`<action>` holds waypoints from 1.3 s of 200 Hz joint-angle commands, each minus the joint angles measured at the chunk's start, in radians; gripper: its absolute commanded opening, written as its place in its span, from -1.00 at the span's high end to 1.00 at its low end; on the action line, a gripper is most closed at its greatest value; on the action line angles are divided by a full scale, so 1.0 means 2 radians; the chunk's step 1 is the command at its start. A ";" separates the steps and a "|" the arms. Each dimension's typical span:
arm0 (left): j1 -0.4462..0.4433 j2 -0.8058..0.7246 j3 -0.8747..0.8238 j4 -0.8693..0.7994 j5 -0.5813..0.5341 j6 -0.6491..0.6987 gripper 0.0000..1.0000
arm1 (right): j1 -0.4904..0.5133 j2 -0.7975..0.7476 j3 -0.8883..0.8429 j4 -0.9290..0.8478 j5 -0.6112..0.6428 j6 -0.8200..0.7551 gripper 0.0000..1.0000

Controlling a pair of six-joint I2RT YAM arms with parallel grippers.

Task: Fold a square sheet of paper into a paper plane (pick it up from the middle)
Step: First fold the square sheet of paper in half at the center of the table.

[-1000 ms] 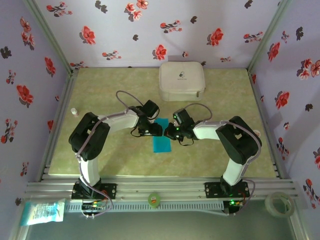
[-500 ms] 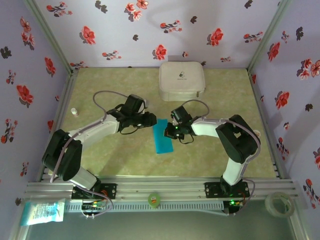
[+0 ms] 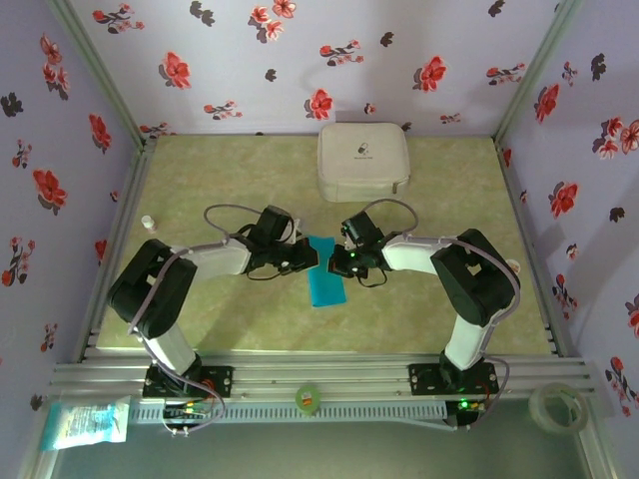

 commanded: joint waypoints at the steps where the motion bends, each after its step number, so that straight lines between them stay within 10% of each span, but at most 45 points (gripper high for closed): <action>1: 0.001 0.015 -0.009 0.025 0.018 -0.001 1.00 | -0.003 0.016 -0.015 -0.046 0.024 0.005 1.00; 113: 0.006 0.060 -0.042 -0.027 -0.036 0.052 1.00 | 0.004 0.026 -0.023 -0.048 0.042 0.017 1.00; 260: -0.023 0.018 -0.050 0.037 0.021 -0.086 0.99 | 0.007 0.016 -0.032 -0.037 0.058 0.038 1.00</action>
